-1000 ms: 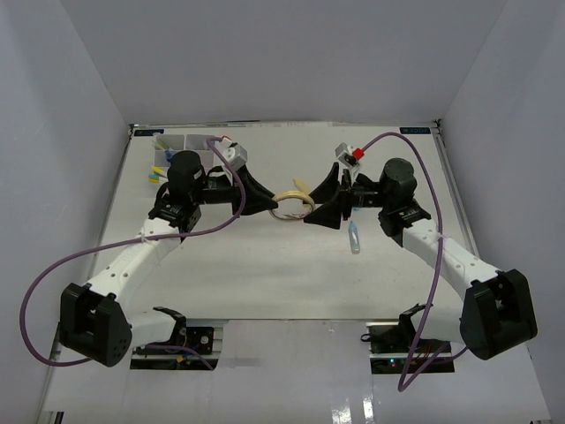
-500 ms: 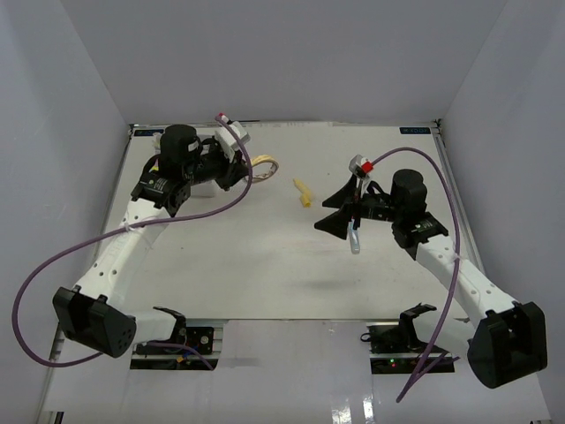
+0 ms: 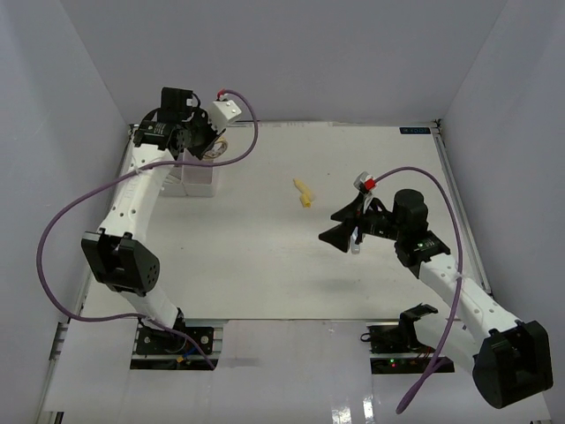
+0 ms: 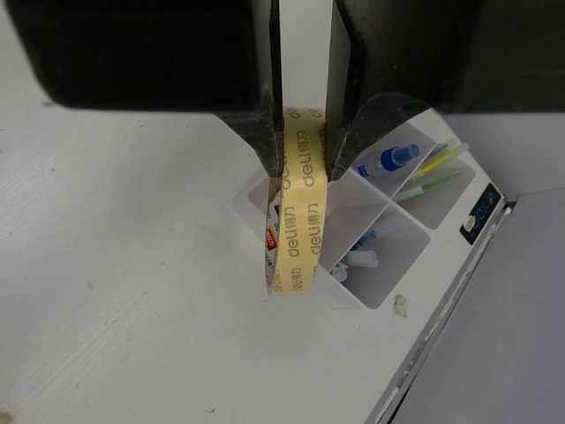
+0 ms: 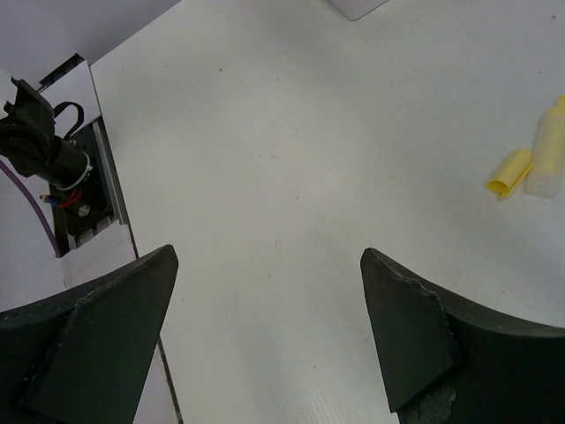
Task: Sort the stationery into containers
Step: Place the stationery in the storage box.
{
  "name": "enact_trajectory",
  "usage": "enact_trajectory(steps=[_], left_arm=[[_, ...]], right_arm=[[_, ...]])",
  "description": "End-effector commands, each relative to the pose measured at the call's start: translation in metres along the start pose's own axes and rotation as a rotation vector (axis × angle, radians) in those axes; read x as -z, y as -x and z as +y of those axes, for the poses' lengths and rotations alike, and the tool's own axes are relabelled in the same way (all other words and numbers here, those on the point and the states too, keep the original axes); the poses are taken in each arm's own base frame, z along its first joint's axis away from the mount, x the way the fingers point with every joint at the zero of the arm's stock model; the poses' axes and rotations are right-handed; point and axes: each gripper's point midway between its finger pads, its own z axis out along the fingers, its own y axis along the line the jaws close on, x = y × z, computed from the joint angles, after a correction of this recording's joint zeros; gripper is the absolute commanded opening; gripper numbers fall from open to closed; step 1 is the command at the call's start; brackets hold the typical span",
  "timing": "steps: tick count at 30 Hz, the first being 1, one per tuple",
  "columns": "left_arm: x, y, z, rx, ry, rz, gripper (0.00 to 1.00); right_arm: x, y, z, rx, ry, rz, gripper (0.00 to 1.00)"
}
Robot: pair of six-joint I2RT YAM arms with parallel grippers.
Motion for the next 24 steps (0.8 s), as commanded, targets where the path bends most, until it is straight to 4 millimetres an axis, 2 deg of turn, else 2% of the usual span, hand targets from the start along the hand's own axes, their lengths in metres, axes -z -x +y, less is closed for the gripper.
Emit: enact_trajectory(steps=[1,5,7,13,17,24], left_arm=[[0.008,-0.014,0.017,-0.113,0.034,0.116,0.00],[-0.006,-0.031,0.028,-0.148,0.047,0.212,0.00],[-0.004,-0.038,0.039,-0.180,0.094,0.269,0.00],[-0.013,-0.033,0.067,-0.270,0.174,0.280,0.00],[-0.027,-0.045,0.071,-0.316,0.177,0.323,0.02],[-0.054,-0.062,0.059,-0.363,0.094,0.342,0.05]], right_arm=[[-0.002,-0.001,-0.005,0.002,-0.015,-0.016,0.90],[-0.004,-0.008,-0.010,-0.019,-0.023,0.005,0.90],[-0.006,-0.010,-0.013,-0.028,-0.028,0.013,0.90],[-0.010,-0.017,-0.016,-0.049,-0.021,0.036,0.91],[-0.011,-0.018,-0.016,-0.050,-0.015,0.041,0.91],[-0.011,-0.024,-0.020,-0.056,-0.028,0.051,0.91]])
